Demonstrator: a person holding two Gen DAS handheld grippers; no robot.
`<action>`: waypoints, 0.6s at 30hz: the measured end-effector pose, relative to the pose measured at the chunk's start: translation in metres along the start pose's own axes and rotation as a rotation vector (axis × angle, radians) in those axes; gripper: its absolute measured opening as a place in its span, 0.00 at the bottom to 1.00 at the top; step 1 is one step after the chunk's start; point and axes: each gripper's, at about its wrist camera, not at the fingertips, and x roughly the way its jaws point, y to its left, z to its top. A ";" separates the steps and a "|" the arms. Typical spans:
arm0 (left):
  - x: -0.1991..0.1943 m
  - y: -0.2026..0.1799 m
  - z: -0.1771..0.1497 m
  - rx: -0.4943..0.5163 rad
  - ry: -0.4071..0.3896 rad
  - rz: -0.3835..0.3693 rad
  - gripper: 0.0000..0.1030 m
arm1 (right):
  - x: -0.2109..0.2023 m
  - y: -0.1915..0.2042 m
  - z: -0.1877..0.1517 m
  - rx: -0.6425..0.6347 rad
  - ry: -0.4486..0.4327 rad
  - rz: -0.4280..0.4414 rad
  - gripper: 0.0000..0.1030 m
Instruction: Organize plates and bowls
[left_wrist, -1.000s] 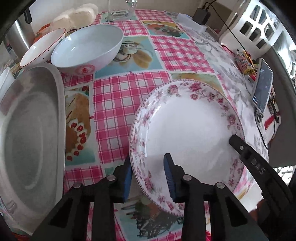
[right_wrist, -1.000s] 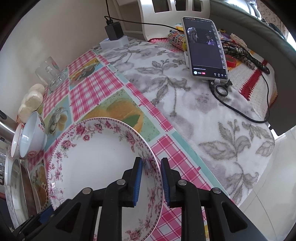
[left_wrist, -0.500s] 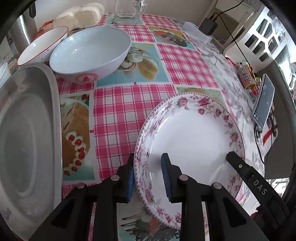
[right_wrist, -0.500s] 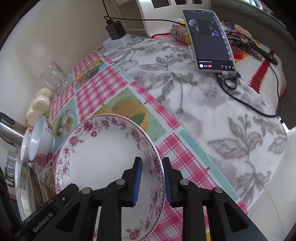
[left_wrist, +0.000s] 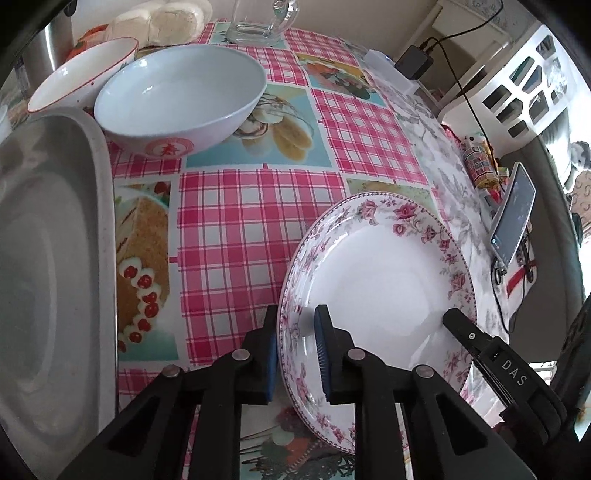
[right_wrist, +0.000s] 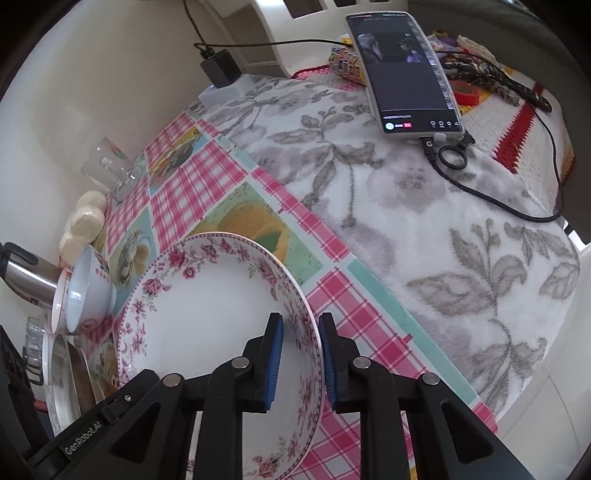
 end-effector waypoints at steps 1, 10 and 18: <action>0.000 -0.001 0.000 -0.001 -0.001 -0.001 0.18 | 0.000 -0.001 0.000 0.006 0.000 0.008 0.21; 0.000 0.002 0.000 -0.004 0.007 -0.039 0.16 | -0.003 -0.004 -0.002 0.017 -0.005 0.015 0.19; -0.012 0.002 0.004 -0.008 -0.018 -0.099 0.16 | -0.009 -0.014 -0.004 0.079 -0.001 0.081 0.19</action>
